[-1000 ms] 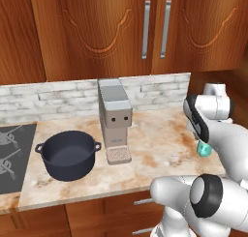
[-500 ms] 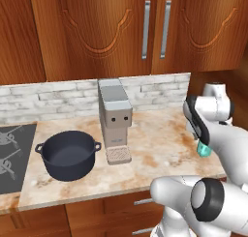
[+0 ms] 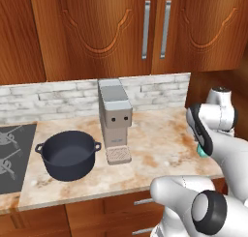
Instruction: Pick the mug from the counter and place it inside the microwave. Then close the microwave.
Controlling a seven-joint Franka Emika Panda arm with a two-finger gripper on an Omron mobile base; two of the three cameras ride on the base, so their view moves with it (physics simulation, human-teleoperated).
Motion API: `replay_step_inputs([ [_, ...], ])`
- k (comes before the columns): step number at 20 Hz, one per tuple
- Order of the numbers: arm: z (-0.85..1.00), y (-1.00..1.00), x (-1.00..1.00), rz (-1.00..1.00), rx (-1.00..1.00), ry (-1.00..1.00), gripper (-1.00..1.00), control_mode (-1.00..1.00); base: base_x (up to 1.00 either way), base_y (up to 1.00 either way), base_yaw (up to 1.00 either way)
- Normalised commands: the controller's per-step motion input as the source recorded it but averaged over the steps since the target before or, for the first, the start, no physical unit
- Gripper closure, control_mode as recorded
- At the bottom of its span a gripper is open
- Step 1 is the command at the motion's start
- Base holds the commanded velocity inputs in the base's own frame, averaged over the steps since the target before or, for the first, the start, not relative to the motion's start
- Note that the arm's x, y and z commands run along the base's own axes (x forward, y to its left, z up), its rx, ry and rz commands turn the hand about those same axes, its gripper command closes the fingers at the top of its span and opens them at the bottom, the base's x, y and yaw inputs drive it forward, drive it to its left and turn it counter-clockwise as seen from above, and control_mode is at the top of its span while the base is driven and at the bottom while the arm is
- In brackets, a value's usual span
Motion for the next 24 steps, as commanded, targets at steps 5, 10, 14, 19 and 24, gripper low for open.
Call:
replay_step_inputs([
  [5, 0.00, 0.00, 0.05, -0.01, 0.00, 0.00, -1.00, -1.00, 0.00, 0.00, 0.00],
  [10, 0.00, -0.05, 0.09, -0.04, 0.00, 0.00, -1.00, -1.00, 0.00, 0.00, 0.00],
  [14, 0.00, -0.12, 0.08, -0.06, 0.00, 0.00, -1.00, -1.00, 0.00, 0.00, 0.00],
  [19, -0.01, -0.15, 0.06, -0.06, 0.00, 0.00, -1.00, -1.00, 0.00, 0.00, 0.00],
  [24, -0.06, -0.12, 0.12, -0.06, 0.00, 0.00, -1.00, -1.00, 0.00, 0.00, 0.00],
])
